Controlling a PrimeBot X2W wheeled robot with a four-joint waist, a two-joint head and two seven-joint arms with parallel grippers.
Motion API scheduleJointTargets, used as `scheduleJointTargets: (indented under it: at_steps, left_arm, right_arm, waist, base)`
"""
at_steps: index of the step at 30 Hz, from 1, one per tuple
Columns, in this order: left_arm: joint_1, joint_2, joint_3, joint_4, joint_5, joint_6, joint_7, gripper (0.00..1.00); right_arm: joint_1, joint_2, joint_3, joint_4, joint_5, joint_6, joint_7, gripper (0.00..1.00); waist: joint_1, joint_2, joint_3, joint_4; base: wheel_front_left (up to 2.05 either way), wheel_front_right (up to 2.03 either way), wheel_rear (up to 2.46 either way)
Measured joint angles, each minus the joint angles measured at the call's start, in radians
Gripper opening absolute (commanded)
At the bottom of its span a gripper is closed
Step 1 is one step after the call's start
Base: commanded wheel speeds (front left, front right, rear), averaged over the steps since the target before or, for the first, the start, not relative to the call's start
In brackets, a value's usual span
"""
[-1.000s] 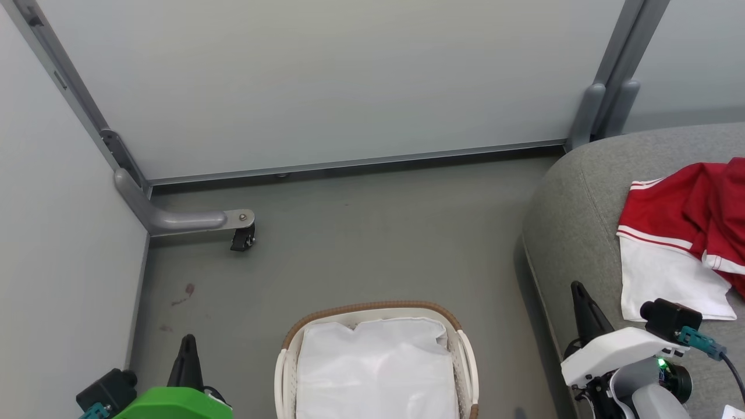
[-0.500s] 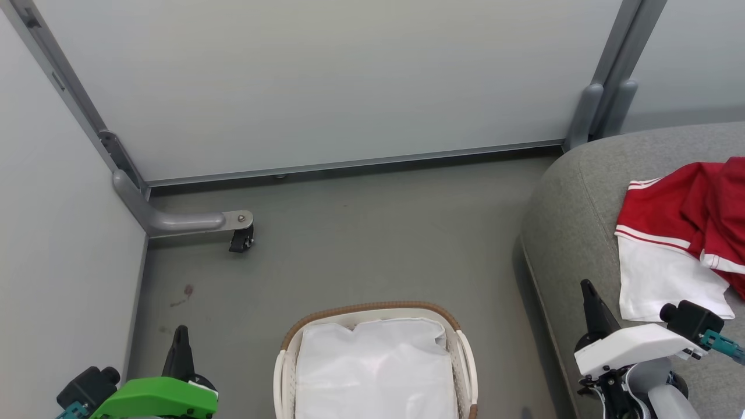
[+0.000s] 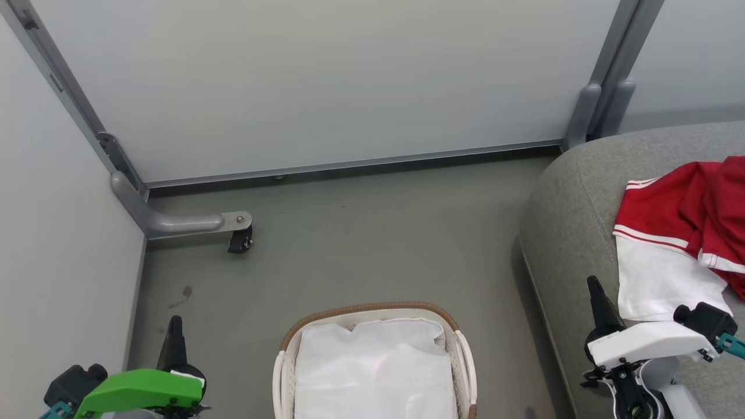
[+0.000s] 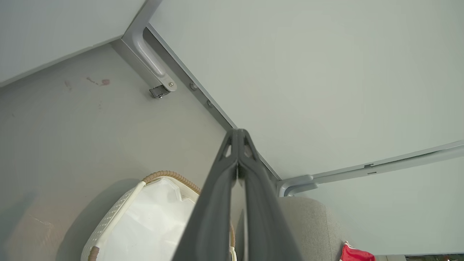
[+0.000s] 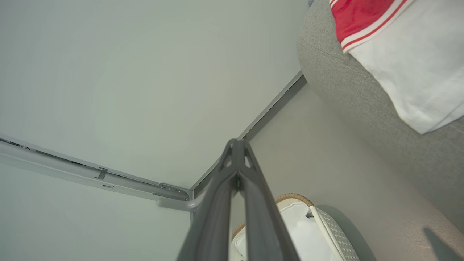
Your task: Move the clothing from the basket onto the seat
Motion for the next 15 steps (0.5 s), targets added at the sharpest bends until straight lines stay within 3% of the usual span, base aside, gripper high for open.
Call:
scheduleJointTargets:
  at_steps: [15]
  left_arm:
    - [-0.014, 0.000, 0.021, -0.030, -0.139, -0.007, 0.043, 0.00]
  right_arm:
    - [0.002, -0.002, -0.020, -0.031, 0.165, 0.000, 0.042, 0.00]
  waist:
    - [0.0000, 0.0000, -0.002, -0.004]
  base:
    - [0.00, 0.00, 0.00]
